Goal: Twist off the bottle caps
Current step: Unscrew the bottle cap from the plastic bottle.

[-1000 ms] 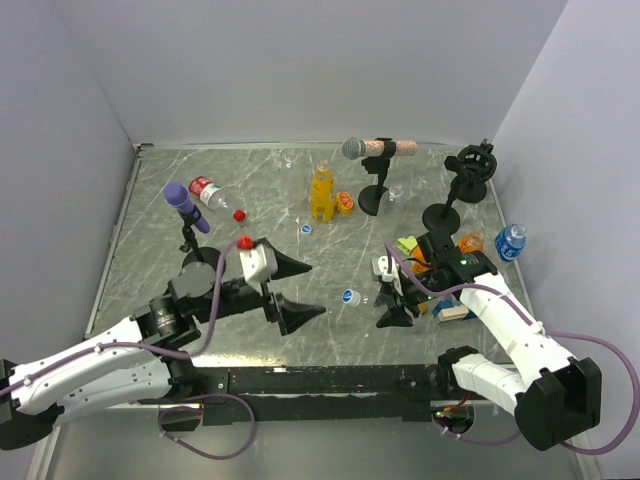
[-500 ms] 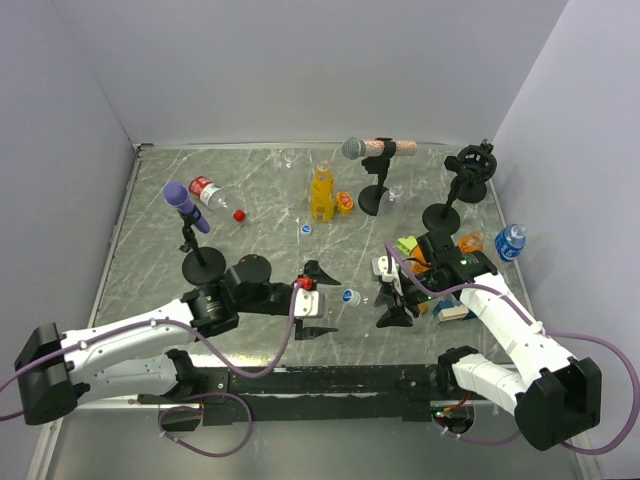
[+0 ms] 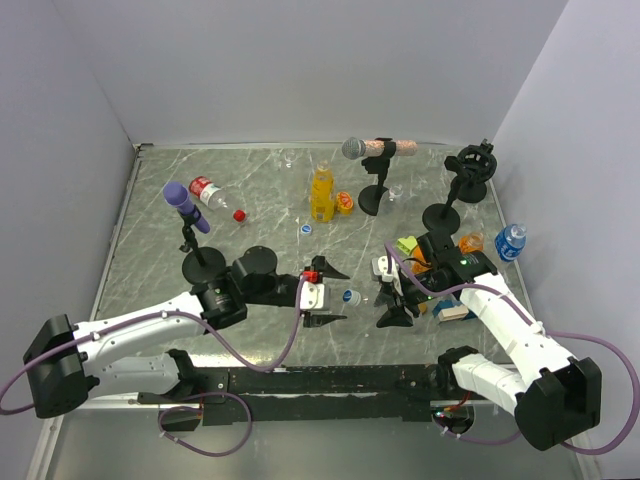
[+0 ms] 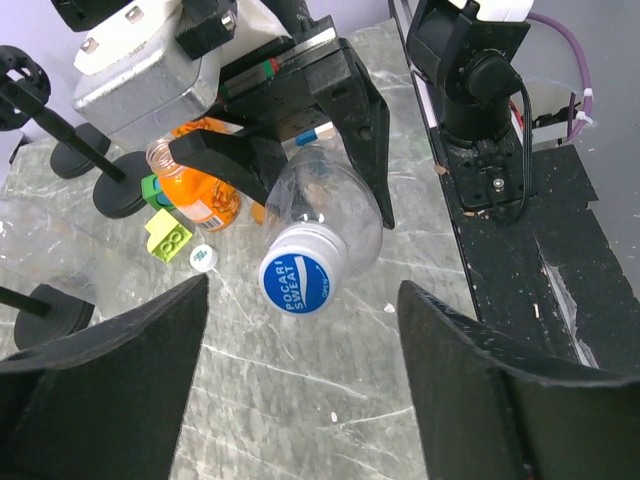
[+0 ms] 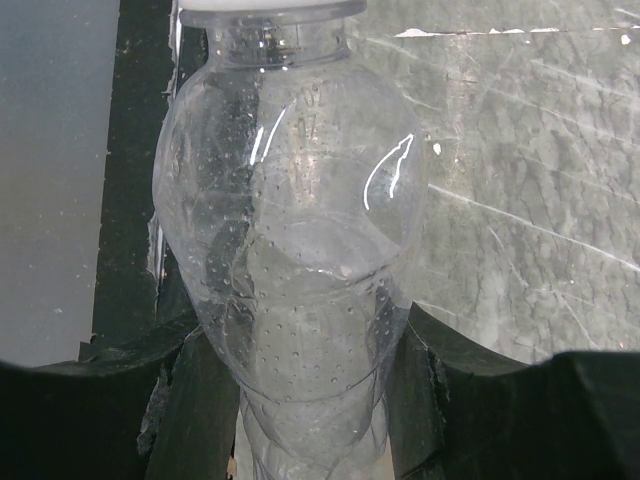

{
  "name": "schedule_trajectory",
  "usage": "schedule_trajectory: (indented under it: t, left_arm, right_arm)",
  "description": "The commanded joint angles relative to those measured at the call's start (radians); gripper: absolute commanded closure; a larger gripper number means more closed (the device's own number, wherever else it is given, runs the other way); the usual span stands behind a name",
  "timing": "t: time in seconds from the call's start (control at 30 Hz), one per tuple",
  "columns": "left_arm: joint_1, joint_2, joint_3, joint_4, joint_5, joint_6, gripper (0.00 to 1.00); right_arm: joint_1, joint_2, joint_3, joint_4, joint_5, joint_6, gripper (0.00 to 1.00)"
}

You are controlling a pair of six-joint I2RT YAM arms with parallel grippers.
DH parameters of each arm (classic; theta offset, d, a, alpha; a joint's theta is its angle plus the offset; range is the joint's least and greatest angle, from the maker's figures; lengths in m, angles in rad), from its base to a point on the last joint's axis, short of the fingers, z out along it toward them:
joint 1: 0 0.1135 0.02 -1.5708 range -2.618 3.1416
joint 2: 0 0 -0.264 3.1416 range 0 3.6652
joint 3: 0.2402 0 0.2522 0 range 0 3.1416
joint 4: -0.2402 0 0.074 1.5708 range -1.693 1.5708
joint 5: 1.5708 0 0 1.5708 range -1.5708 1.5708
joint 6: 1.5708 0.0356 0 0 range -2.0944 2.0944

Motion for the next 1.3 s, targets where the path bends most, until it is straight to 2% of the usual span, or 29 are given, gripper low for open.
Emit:
schedule_trajectory:
  t: [0.0,0.27,0.43,0.53,0.63,0.67,0.73,0.87,0.97,1.1,1.2,1.27]
  left_arm:
    - [0.003,0.013,0.052,0.037,0.037,0.0,0.24]
    - [0.003,0.057,0.08,0.033,0.057,-0.022,0.39]
    - [0.003,0.067,0.089,0.029,0.066,-0.031,0.53]
    - [0.003,0.064,0.086,0.029,0.066,-0.045,0.71]
    - [0.003,0.059,0.086,0.03,0.057,-0.101,0.99]
    - [0.003,0.06,0.093,0.024,0.049,-0.134,0.99]
    - [0.002,0.064,0.115,0.003,0.017,-0.242,0.99]
    - [-0.001,0.106,0.211,-0.124,-0.113,-0.665,0.99]
    - [-0.015,0.16,0.29,-0.278,-0.129,-0.912,0.99]
    - [-0.018,0.182,0.32,-0.362,-0.181,-1.241,0.99]
    - [-0.02,0.179,0.325,-0.353,-0.158,-1.379,0.99]
    - [-0.027,0.174,0.339,-0.35,-0.182,-1.399,0.96]
  right_arm:
    - [0.005,-0.008,0.001,0.015,-0.02,-0.025,0.81]
    - [0.005,-0.008,-0.001,0.015,-0.017,-0.023,0.81]
    - [0.005,-0.01,-0.001,0.015,-0.016,-0.023,0.81]
    - [0.005,-0.008,-0.001,0.017,-0.016,-0.023,0.81]
    - [0.005,-0.008,-0.001,0.017,-0.015,-0.023,0.81]
    - [0.005,-0.007,-0.001,0.017,-0.015,-0.025,0.81]
    - [0.005,-0.008,-0.001,0.017,-0.013,-0.022,0.81]
    - [0.005,-0.008,-0.001,0.018,-0.013,-0.022,0.81]
    - [0.005,-0.005,-0.001,0.017,-0.015,-0.025,0.81]
    - [0.005,0.001,-0.001,0.017,-0.015,-0.023,0.81]
    - [0.005,0.002,-0.001,0.017,-0.016,-0.023,0.81]
    - [0.005,0.006,-0.001,0.017,-0.015,-0.023,0.81]
